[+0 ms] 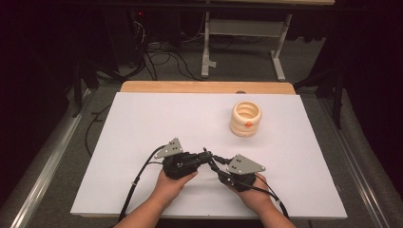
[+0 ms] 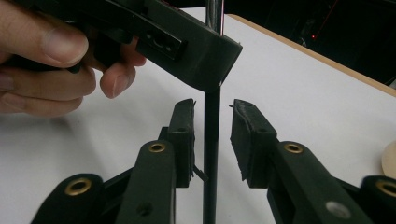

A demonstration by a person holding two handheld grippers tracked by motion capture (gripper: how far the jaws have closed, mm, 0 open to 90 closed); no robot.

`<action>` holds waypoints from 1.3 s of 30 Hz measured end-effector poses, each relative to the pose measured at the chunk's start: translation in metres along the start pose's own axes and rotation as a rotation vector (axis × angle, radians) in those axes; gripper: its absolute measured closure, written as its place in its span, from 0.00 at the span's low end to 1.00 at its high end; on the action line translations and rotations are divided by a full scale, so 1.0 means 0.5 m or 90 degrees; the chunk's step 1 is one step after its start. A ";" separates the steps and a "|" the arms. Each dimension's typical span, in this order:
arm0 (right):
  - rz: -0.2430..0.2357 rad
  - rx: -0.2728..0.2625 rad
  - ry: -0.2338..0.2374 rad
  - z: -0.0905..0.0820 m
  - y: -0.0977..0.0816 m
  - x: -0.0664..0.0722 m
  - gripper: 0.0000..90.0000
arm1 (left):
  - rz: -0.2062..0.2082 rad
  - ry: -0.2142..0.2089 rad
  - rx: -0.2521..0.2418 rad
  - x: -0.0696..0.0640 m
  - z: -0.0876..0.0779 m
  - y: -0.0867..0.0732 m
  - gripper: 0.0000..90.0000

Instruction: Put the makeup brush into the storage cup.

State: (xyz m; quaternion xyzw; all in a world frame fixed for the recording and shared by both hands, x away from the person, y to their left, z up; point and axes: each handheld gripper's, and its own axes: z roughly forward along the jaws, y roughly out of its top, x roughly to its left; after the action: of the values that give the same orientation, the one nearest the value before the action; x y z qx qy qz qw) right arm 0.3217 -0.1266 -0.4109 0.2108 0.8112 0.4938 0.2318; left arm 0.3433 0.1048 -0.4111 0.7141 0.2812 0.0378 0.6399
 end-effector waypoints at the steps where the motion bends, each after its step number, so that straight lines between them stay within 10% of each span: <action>1: 0.000 -0.001 0.001 0.000 0.000 0.000 0.82 | 0.000 0.000 0.000 0.000 0.000 0.000 0.92; 28: -0.008 -0.004 0.002 -0.001 0.006 0.002 0.95 | 0.007 0.001 -0.002 -0.006 -0.001 0.002 0.91; 39: 0.008 -0.014 -0.009 -0.008 0.007 -0.010 0.95 | 0.015 0.013 -0.005 -0.004 -0.010 0.008 0.76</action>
State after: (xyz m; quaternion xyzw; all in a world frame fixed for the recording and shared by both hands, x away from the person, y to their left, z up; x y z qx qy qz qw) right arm 0.3235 -0.1309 -0.4054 0.2167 0.8029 0.5022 0.2371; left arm 0.3411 0.1081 -0.4061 0.7145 0.2792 0.0541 0.6393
